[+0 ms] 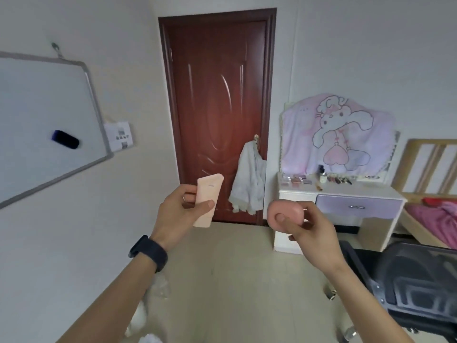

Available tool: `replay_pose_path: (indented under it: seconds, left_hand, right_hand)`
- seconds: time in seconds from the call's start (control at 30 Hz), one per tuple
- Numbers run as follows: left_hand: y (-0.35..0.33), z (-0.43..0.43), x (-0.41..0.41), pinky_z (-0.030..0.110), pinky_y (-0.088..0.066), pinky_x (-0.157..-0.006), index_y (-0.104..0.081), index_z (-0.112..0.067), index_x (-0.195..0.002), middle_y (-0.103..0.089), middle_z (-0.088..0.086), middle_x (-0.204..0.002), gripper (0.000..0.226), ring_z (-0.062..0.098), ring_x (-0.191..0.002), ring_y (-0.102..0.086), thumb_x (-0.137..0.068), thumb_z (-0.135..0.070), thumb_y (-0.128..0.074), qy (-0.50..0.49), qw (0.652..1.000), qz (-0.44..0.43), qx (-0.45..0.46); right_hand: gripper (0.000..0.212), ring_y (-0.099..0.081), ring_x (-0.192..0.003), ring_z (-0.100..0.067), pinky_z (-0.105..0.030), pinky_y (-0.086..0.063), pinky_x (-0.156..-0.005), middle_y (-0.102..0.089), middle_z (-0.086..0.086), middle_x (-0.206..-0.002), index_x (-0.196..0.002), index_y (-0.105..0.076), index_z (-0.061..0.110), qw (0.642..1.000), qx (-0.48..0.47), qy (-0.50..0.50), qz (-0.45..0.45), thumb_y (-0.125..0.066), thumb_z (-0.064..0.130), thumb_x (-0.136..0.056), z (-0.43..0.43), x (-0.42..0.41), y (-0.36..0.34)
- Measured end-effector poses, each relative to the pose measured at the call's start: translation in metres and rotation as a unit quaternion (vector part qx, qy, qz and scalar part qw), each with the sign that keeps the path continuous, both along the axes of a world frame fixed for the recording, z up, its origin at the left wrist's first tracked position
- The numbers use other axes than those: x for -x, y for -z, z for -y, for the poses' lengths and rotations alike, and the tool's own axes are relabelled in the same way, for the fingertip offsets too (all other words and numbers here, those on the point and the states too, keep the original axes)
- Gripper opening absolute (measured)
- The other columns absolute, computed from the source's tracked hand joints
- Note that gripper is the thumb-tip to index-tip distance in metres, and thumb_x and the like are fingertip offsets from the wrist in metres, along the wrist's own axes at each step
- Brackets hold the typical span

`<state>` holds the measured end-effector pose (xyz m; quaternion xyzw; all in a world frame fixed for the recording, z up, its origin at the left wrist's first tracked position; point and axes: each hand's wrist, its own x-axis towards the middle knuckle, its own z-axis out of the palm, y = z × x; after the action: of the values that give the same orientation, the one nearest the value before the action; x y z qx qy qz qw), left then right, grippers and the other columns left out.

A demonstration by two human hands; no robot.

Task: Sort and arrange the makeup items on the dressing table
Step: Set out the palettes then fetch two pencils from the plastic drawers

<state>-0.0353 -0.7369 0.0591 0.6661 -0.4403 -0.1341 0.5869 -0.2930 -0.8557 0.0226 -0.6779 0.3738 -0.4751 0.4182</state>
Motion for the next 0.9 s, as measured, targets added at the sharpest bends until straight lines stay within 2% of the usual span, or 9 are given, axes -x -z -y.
replay_pose_path:
  seconds: [0.17,0.3,0.37,0.47,0.63,0.7,0.83,0.9]
  left_hand:
    - [-0.005,0.104,-0.028,0.019,-0.050,-0.063,-0.065,-0.035,-0.100,-0.074,-0.015,-0.092,0.030,0.002,-0.081,-0.070,-0.077,-0.034,-0.084,0.087,0.996,0.004,-0.013]
    - [0.004,0.192,-0.031,0.019,-0.051,-0.065,-0.066,-0.030,-0.103,-0.074,-0.012,-0.092,0.031,0.005,-0.082,-0.071,-0.078,-0.028,-0.084,0.137,0.990,-0.031,-0.012]
    - [0.014,0.238,-0.028,0.021,-0.053,-0.066,-0.066,-0.026,-0.103,-0.075,-0.006,-0.093,0.030,0.009,-0.083,-0.071,-0.078,-0.025,-0.084,0.159,0.986,-0.040,-0.022]
    - [0.029,0.311,-0.021,0.033,-0.057,-0.074,-0.066,-0.021,-0.104,-0.074,0.000,-0.095,0.031,0.018,-0.088,-0.071,-0.079,-0.022,-0.084,0.177,0.982,-0.057,-0.034]
    - [0.053,0.441,-0.010,0.047,-0.058,-0.082,-0.065,-0.011,-0.107,-0.074,0.005,-0.098,0.032,0.025,-0.092,-0.072,-0.080,-0.014,-0.081,0.177,0.974,-0.125,-0.059]
    - [0.064,0.487,-0.007,0.045,-0.059,-0.081,-0.065,-0.010,-0.109,-0.073,0.007,-0.102,0.032,0.023,-0.094,-0.072,-0.081,-0.013,-0.081,0.175,0.970,-0.150,-0.073]
    - [0.094,0.573,0.001,0.031,-0.060,-0.072,-0.066,-0.011,-0.108,-0.074,0.003,-0.100,0.028,0.020,-0.093,-0.072,-0.083,-0.013,-0.079,0.167,0.965,-0.180,-0.094]
    - [0.114,0.611,0.004,0.036,-0.060,-0.077,-0.066,-0.011,-0.107,-0.073,0.005,-0.102,0.027,0.022,-0.095,-0.071,-0.083,-0.013,-0.079,0.164,0.961,-0.190,-0.114]
  right_hand:
    - [0.022,-0.070,-0.077,-0.014,-0.037,-0.058,-0.071,-0.071,0.013,-0.084,-0.094,-0.062,0.038,0.997,0.000,0.070,-0.023,-0.081,0.036,-0.082,0.065,-0.011,-0.001]
    - [0.022,-0.070,-0.072,-0.012,-0.028,-0.052,-0.065,-0.070,0.018,-0.086,-0.094,-0.061,0.039,0.993,-0.004,0.117,-0.032,-0.080,0.041,-0.082,0.127,-0.007,0.006]
    - [0.023,-0.070,-0.072,-0.012,-0.032,-0.054,-0.066,-0.071,0.015,-0.086,-0.094,-0.061,0.039,0.990,-0.006,0.136,-0.028,-0.080,0.041,-0.081,0.165,-0.005,0.014]
    - [0.023,-0.069,-0.082,-0.014,-0.046,-0.059,-0.076,-0.070,0.017,-0.088,-0.095,-0.061,0.039,0.988,-0.014,0.155,-0.020,-0.080,0.039,-0.082,0.229,0.000,0.030]
    - [0.025,-0.069,-0.088,-0.013,-0.051,-0.059,-0.081,-0.070,0.019,-0.092,-0.100,-0.062,0.036,0.986,-0.044,0.162,-0.008,-0.079,0.038,-0.082,0.347,0.013,0.048]
    - [0.024,-0.069,-0.088,-0.012,-0.051,-0.059,-0.081,-0.071,0.017,-0.093,-0.101,-0.062,0.037,0.985,-0.054,0.164,-0.006,-0.079,0.036,-0.084,0.387,0.017,0.053]
    - [0.023,-0.071,-0.080,-0.009,-0.052,-0.060,-0.079,-0.070,0.010,-0.096,-0.101,-0.061,0.037,0.984,-0.083,0.156,-0.004,-0.077,0.028,-0.087,0.465,0.016,0.070]
    - [0.023,-0.071,-0.077,-0.010,-0.054,-0.059,-0.080,-0.069,0.010,-0.097,-0.103,-0.060,0.037,0.983,-0.101,0.150,-0.021,-0.074,0.026,-0.090,0.502,0.013,0.082]
